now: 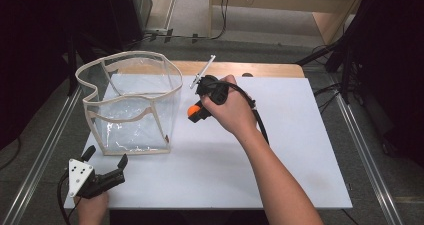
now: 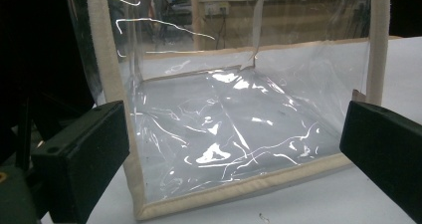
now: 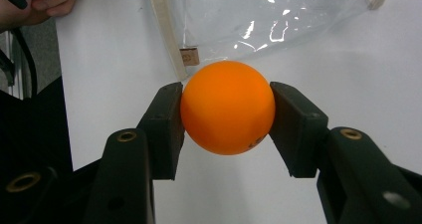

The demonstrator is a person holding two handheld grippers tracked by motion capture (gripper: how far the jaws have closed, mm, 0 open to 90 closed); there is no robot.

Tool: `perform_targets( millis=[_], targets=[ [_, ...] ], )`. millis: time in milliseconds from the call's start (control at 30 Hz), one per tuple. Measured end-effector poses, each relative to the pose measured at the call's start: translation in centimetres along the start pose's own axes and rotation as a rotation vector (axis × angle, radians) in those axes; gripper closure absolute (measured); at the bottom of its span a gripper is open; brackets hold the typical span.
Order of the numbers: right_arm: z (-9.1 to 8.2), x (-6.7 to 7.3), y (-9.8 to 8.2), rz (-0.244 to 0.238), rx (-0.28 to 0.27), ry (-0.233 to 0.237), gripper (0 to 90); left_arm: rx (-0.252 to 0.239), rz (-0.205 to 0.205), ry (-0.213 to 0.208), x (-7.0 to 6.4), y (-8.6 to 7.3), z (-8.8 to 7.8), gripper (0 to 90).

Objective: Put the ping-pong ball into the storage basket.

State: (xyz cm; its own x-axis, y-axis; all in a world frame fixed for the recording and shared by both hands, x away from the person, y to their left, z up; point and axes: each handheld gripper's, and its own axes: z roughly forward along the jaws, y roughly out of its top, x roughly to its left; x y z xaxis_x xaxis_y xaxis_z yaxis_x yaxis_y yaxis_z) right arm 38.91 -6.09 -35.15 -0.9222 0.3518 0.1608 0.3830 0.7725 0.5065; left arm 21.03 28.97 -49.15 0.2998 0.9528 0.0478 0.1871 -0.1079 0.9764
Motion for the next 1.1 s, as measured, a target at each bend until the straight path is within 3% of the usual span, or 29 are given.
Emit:
perform_targets(
  millis=[1100],
  targets=[
    [-1.9, 0.5, 2.7, -0.039, -0.001, 0.006, 48.3, -0.002, -0.003, 0.000, 0.0, 0.0, 0.0, 0.0]
  ],
)
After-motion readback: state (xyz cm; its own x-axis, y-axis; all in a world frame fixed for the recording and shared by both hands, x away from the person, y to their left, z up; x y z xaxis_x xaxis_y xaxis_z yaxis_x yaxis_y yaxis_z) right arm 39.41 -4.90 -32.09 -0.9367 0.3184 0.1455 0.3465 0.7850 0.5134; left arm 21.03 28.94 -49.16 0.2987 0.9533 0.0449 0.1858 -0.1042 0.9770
